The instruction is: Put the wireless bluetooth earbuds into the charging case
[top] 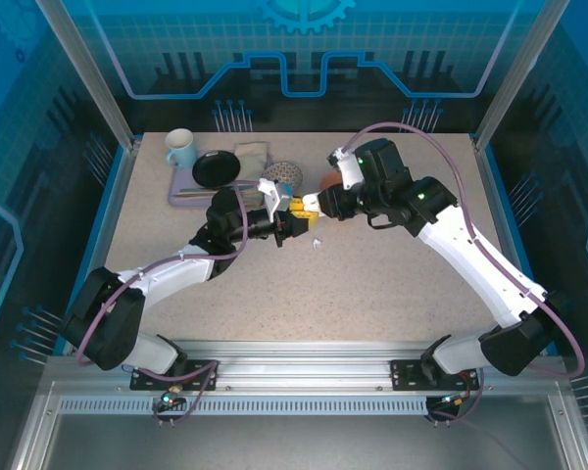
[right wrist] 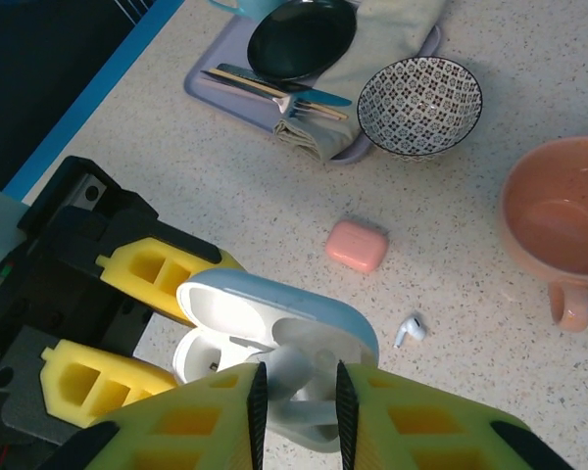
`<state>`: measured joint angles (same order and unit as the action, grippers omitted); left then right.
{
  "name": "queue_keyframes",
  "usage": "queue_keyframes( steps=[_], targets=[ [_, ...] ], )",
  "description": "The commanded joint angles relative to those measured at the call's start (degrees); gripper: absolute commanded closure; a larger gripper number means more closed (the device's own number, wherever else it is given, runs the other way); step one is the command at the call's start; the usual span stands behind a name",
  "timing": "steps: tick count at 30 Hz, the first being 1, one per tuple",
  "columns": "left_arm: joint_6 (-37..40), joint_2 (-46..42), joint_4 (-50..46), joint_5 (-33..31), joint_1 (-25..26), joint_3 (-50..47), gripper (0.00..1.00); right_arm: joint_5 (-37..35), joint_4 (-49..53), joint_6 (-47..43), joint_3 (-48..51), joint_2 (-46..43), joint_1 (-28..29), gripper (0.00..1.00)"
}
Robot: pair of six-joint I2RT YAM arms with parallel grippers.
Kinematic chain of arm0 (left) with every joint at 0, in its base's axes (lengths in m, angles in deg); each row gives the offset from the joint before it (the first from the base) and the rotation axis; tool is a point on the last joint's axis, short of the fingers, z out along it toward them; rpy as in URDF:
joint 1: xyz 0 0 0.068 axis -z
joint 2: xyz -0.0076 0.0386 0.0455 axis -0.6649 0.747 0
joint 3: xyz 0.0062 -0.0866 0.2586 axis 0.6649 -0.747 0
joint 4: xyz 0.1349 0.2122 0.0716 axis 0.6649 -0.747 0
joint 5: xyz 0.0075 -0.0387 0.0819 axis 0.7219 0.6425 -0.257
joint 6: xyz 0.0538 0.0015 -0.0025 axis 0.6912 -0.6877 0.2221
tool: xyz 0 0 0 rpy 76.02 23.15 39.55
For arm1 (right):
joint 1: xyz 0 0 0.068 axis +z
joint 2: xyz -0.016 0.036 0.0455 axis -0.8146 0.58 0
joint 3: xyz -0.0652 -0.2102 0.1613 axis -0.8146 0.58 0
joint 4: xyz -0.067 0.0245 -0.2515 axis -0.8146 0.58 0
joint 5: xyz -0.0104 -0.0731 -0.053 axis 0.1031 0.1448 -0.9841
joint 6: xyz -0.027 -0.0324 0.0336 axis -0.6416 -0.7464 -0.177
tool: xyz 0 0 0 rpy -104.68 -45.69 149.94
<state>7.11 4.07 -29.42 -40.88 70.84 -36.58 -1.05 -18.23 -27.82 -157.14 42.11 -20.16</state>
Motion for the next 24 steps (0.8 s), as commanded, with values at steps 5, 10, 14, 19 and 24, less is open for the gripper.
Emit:
queue_keyframes(
  steps=[5,10,14,19,24],
  targets=[
    [1.2,-2.2,2.1,0.6,0.4,1.3,1.00,-0.1,-0.5,0.9,1.4,-4.3,-1.3,0.65],
    [1.2,-2.4,1.7,0.6,0.4,1.2,1.00,0.2,-1.1,1.9,-0.5,-1.6,-0.3,0.51],
    [1.1,-2.4,1.6,0.6,0.4,1.4,1.00,-2.2,0.0,1.3,-2.6,0.6,1.7,0.44],
    [1.0,-2.3,1.6,0.6,0.4,1.4,1.00,-4.8,0.8,0.7,-3.7,1.9,2.8,0.43],
    [1.0,-2.3,1.7,0.6,0.4,1.6,1.00,-6.5,1.9,-0.2,-3.6,1.8,2.7,0.45]
  ],
)
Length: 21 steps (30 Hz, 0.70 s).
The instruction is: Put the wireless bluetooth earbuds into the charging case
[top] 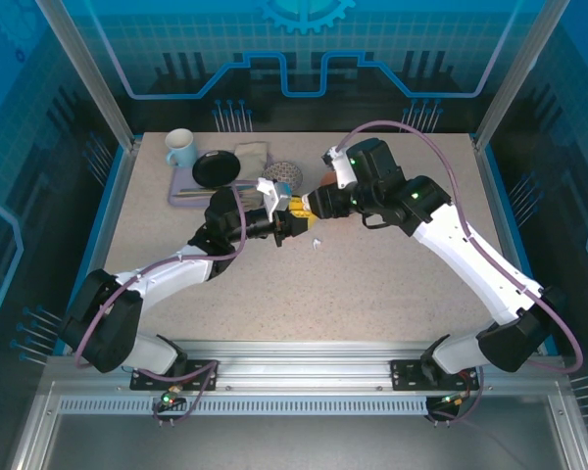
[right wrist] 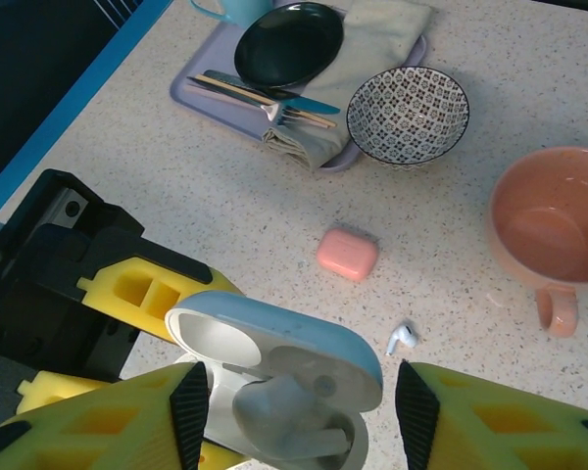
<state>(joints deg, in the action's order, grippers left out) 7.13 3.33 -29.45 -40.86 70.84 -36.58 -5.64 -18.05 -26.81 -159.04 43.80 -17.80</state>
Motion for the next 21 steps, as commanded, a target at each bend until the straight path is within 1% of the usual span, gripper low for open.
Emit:
queue_keyframes(
  steps=[1,18,21],
  targets=[
    [1.0,-1.5,1.7,0.5,0.4,1.6,1.00,-2.0,1.9,-1.3,-1.5,-0.2,0.1,0.45],
    [1.2,-1.6,1.5,0.4,0.4,2.0,1.00,-0.9,3.7,-1.9,0.8,-4.6,-3.7,0.50],
    [1.2,-1.4,1.7,0.4,0.4,1.9,1.00,0.4,1.6,-0.5,1.5,-5.6,-4.0,0.49]
  ],
)
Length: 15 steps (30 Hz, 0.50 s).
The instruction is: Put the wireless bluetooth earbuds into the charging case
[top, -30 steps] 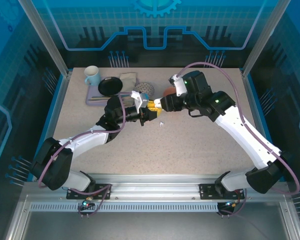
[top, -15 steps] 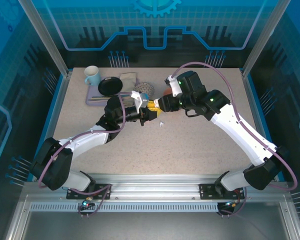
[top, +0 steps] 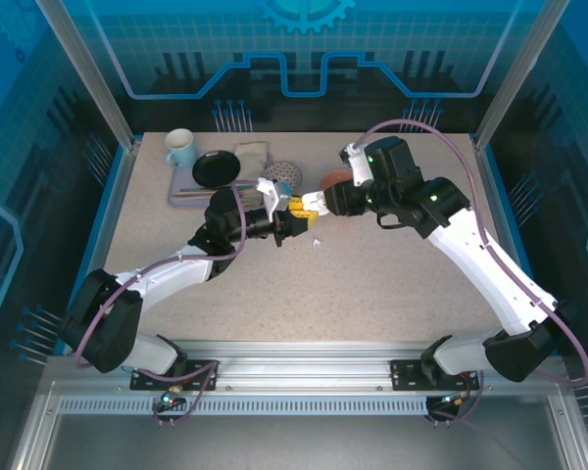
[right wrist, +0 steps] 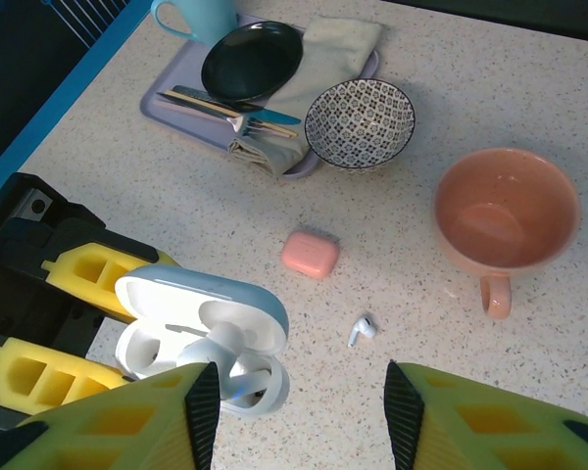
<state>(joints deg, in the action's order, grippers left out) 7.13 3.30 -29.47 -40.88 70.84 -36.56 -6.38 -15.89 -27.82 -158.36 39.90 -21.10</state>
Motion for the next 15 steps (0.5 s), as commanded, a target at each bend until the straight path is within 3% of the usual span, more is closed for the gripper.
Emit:
queue_keyframes(
  steps=[1,5,15],
  targets=[
    [1.1,-1.3,1.7,0.4,0.4,1.8,1.00,1.9,-0.8,0.7,0.5,-1.5,-0.7,0.48],
    [1.0,-1.1,1.8,0.5,0.4,2.2,1.00,2.8,-0.7,0.8,-1.1,1.0,0.4,0.43],
    [0.8,-0.8,2.1,0.5,0.4,1.9,1.00,2.4,-2.5,1.3,-1.1,3.3,1.6,0.44]
  ],
)
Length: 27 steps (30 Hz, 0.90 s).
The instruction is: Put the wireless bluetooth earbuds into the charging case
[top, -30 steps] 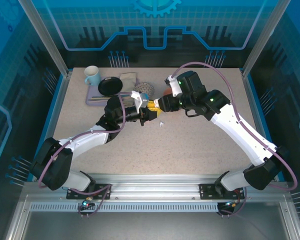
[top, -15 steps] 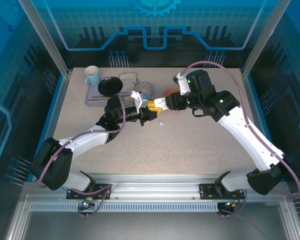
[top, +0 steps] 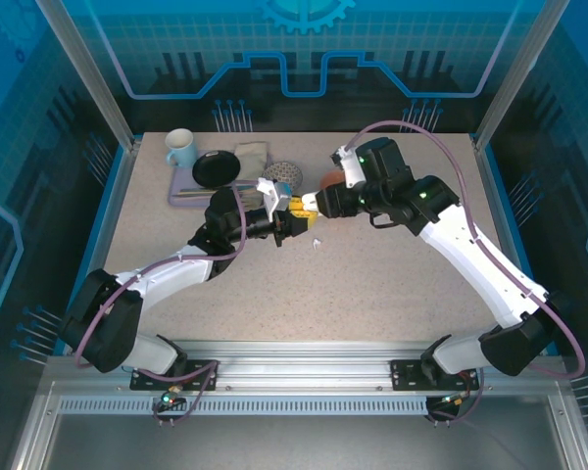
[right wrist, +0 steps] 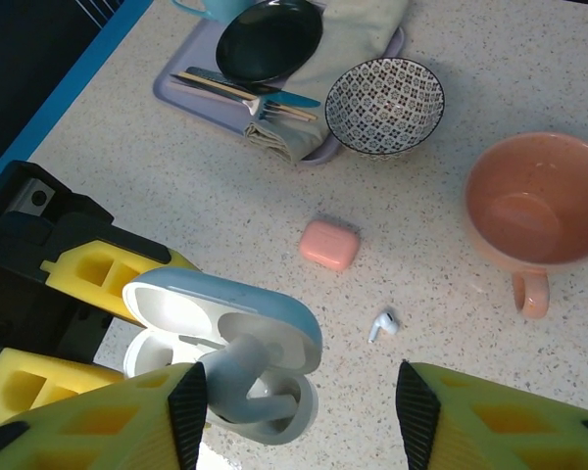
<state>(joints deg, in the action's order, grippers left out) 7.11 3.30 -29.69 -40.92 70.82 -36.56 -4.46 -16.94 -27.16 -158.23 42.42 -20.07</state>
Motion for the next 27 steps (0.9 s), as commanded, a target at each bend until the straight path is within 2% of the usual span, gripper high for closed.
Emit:
queue_keyframes(
  steps=[1,18,27],
  targets=[
    [0.8,-0.8,2.4,0.6,0.4,1.9,1.00,0.5,-1.4,0.6,-1.3,0.9,0.6,0.44],
    [0.8,-0.8,2.5,0.5,0.4,1.9,1.00,-0.2,-2.9,1.0,-1.8,0.8,1.8,0.45],
    [0.9,-1.0,2.1,0.3,0.4,2.1,1.00,-1.1,0.1,-1.2,-2.2,2.4,1.7,0.47]
  ],
)
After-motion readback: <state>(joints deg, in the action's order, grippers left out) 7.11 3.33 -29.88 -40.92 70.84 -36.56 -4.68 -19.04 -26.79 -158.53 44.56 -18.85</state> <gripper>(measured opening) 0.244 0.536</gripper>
